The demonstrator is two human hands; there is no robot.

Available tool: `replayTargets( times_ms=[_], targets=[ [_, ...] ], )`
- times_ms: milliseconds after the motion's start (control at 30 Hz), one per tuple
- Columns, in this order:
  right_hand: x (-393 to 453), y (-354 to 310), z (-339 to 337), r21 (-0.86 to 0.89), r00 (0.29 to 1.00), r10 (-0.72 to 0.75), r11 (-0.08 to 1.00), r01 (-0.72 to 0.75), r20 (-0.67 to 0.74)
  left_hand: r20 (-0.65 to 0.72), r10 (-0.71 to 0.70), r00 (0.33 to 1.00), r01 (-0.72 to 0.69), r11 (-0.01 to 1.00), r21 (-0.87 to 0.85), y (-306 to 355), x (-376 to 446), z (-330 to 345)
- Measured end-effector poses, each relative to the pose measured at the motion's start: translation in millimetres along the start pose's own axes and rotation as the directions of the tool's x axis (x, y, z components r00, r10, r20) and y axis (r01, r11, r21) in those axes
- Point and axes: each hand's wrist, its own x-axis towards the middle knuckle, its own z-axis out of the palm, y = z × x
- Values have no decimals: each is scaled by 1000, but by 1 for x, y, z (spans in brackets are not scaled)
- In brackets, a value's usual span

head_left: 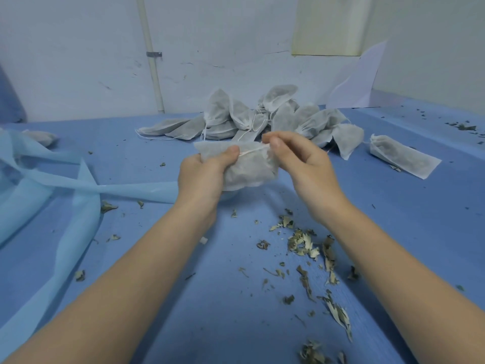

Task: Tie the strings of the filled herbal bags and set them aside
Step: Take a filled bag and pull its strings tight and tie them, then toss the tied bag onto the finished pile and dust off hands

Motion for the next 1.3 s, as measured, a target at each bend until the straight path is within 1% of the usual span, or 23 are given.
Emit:
replayTargets(
  times_ms=[33,67,100,133,167,200,267,400,467,533,600,700,767,867,967,1000,1133,1233,1300],
  targets=[
    [3,3,2,11,999,49,999,-49,-21,-55,7,998,-7,1000,-8,1,4,-4],
    [6,6,4,-83,997,73,994,-75,-29,-108,12,994,-14,1000,-19,2,9,-8],
    [9,11,5,-257,997,79,963,-77,-2,-157,13,988,-19,999,-32,3,13,-12],
    [12,16,7,-434,993,96,899,-60,61,-197,12,980,-21,999,-45,4,18,-17],
    [14,20,9,-553,982,132,833,-36,136,-228,8,974,-23,998,-60,5,22,-21],
    [17,23,12,-618,963,174,786,-11,205,-251,6,968,-26,997,-76,6,26,-25],
    [22,29,18,-668,931,219,743,34,291,-275,6,961,-32,995,-92,7,31,-30],
    [34,35,30,-669,922,205,739,74,328,-282,-17,959,-16,993,-115,8,38,-35],
    [38,37,36,-635,912,202,768,78,356,-269,-15,963,-13,995,-100,7,39,-34],
    [41,40,40,-588,915,203,808,45,349,-248,-2,969,-14,998,-62,7,40,-33],
    [41,41,44,-559,928,221,829,-16,300,-226,11,974,-16,1000,-18,6,41,-32],
    [39,46,52,-603,945,229,796,-43,235,-183,34,983,-22,998,67,3,41,-29],
    [35,47,57,-595,956,208,802,-46,205,-163,59,985,-35,988,148,0,39,-26],
    [31,44,57,-499,946,239,860,-103,217,-175,66,982,-30,979,204,-3,38,-25],
    [23,38,41,-447,903,331,875,-185,273,-192,53,980,-10,976,219,-3,38,-27],
    [21,38,34,-432,899,340,879,-200,276,-196,55,979,-8,973,231,-4,38,-27],
    [15,35,25,-414,954,237,899,-143,185,-198,84,977,-26,960,280,-5,38,-25],
    [14,36,29,-416,970,198,901,-125,138,-208,94,974,-25,951,308,-6,37,-26],
    [15,38,31,-399,976,191,907,-134,107,-214,83,973,-16,955,298,-6,38,-28]
  ],
)
